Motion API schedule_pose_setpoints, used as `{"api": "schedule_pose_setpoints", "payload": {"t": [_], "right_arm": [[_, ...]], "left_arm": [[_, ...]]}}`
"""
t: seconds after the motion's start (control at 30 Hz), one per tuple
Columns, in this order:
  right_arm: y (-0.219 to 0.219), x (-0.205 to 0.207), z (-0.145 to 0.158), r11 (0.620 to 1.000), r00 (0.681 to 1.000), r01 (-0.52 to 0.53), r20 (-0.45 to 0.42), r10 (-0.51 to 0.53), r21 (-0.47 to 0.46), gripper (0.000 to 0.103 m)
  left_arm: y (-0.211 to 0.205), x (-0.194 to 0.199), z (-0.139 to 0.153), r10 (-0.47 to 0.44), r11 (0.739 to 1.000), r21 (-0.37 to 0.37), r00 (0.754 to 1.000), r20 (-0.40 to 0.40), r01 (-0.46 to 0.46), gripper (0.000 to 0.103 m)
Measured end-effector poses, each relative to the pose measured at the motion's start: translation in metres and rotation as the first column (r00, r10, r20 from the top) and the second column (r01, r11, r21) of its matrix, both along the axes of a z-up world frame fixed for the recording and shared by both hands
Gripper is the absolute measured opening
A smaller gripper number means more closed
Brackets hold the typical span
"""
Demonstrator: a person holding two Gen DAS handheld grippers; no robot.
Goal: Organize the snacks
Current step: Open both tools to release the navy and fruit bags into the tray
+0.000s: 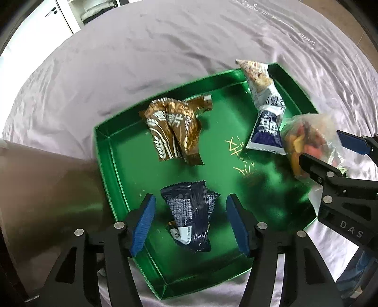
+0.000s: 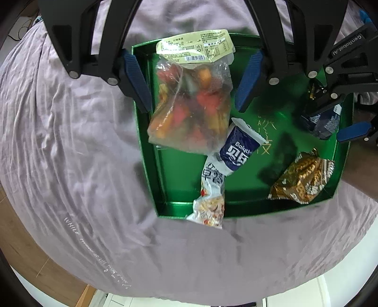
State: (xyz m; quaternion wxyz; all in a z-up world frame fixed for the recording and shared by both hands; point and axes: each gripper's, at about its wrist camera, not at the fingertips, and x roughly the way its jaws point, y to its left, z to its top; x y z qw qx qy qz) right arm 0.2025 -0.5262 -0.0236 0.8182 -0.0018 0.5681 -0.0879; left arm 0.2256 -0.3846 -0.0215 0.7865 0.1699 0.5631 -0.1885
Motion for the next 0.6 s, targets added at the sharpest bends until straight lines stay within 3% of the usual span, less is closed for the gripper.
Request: {"api": "schedule_pose_setpoints", "payload": {"t": [0.3, 0.6], "right_arm": [[-0.005, -0.032, 0.054, 0.998, 0.993, 0.052, 0.103, -0.049, -0.025, 0.085], [0.003, -0.08, 0.089, 0.994, 0.983, 0.107, 0.153, -0.102, -0.022, 0.085]], "left_arm": [[-0.003, -0.023, 0.056, -0.041, 0.996, -0.07, 0.997, 0.06, 0.046, 0.057], [0.007, -0.078, 0.123, -0.194, 0.969, -0.124, 0.969, 0.154, 0.214, 0.057]]}}
